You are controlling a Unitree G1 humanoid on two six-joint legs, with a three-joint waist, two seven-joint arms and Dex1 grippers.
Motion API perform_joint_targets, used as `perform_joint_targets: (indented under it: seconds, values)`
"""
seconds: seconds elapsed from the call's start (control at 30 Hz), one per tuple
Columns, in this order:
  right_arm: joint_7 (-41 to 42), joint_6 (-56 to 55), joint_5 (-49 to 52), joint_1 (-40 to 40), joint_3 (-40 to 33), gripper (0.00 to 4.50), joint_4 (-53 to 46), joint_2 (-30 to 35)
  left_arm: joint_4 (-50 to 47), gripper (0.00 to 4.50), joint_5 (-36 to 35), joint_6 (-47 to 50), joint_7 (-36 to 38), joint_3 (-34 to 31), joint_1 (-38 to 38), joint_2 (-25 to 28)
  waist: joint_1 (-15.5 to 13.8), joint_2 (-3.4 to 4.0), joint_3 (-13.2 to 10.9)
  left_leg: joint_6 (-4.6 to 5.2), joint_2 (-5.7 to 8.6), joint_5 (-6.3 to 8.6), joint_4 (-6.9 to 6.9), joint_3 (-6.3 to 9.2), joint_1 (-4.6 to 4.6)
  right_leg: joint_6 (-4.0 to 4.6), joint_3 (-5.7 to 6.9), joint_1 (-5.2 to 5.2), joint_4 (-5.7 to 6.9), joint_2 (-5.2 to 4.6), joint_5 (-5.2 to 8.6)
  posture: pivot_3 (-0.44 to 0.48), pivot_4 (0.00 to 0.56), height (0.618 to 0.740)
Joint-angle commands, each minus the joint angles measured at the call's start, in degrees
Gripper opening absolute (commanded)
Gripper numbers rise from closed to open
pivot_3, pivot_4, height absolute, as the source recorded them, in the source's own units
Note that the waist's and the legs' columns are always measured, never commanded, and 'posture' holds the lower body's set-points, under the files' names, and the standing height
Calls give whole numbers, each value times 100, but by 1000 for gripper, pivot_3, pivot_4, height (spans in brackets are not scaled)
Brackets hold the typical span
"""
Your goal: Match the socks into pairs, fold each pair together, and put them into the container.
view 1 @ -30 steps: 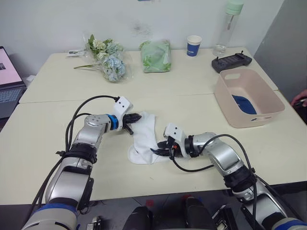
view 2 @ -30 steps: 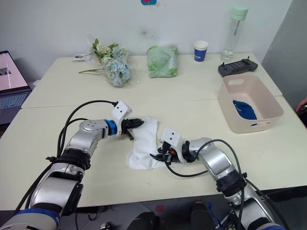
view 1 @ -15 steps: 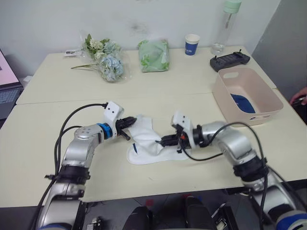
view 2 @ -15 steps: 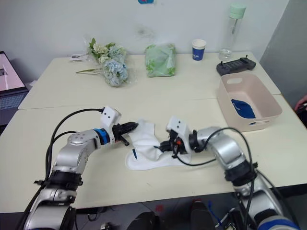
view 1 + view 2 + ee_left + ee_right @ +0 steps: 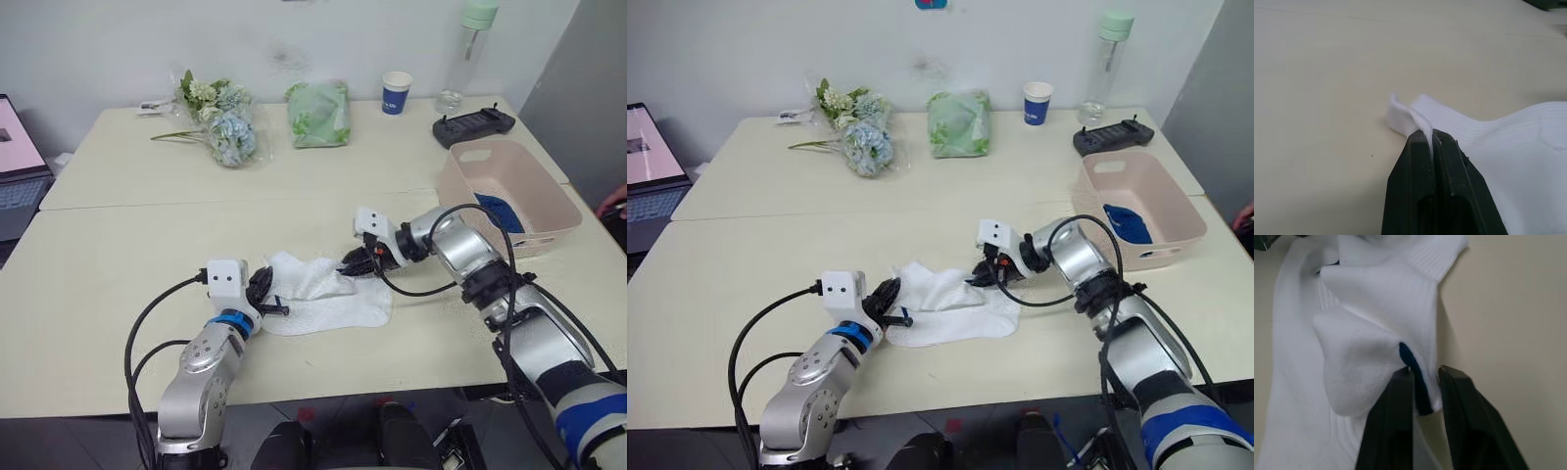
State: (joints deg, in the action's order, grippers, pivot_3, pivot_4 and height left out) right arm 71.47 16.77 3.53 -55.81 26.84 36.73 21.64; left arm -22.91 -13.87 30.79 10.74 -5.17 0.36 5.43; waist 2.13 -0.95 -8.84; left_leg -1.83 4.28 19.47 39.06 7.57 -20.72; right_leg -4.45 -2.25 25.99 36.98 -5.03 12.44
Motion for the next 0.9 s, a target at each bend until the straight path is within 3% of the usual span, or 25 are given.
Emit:
perform_joint_targets:
  seconds: [0.03,0.23,0.4,0.5,0.63,0.77,0.9]
  values:
    - [152,-286,-41,-173,-222,2166,185,-39,-239,0,23,-146,-56,8,-164,59,-42,0,0,0,0,0,0,0,-1,0,0,-1,-3,-1,0,0,150,740]
    - [181,-126,1,-73,-446,4325,46,37,-137,0,-37,-46,116,-133,-239,434,-37,0,0,0,1,0,0,0,-3,0,1,0,-4,-2,0,0,150,740]
    - [-195,691,375,369,-1092,4489,-1137,340,-19,0,-536,84,680,-510,-313,940,-41,0,0,0,0,0,-1,2,-5,0,1,2,-4,-1,0,0,150,740]
    - [-296,1165,503,817,-1227,4500,-2043,513,85,679,-818,229,863,-682,-379,1121,-44,0,0,0,-2,0,-1,4,-6,0,2,2,-4,-1,0,0,150,740]
    - [-563,1701,614,1374,-1301,4500,-3079,657,105,1927,-1044,463,1088,-773,-365,1371,-44,0,0,1,-1,0,0,2,-5,0,1,0,-4,-2,0,0,150,740]
    - [-938,2355,834,2095,-1390,4500,-4399,709,51,3239,-1420,788,1459,-1206,-252,1968,-33,0,0,0,-4,0,-3,5,-6,0,3,4,-2,-1,0,0,150,740]
    - [-1241,2355,760,2492,-1207,4500,-4852,689,682,4487,-1352,607,1894,-1261,-682,2609,-47,0,0,1,-2,0,-3,3,-3,0,3,1,1,0,0,0,150,740]
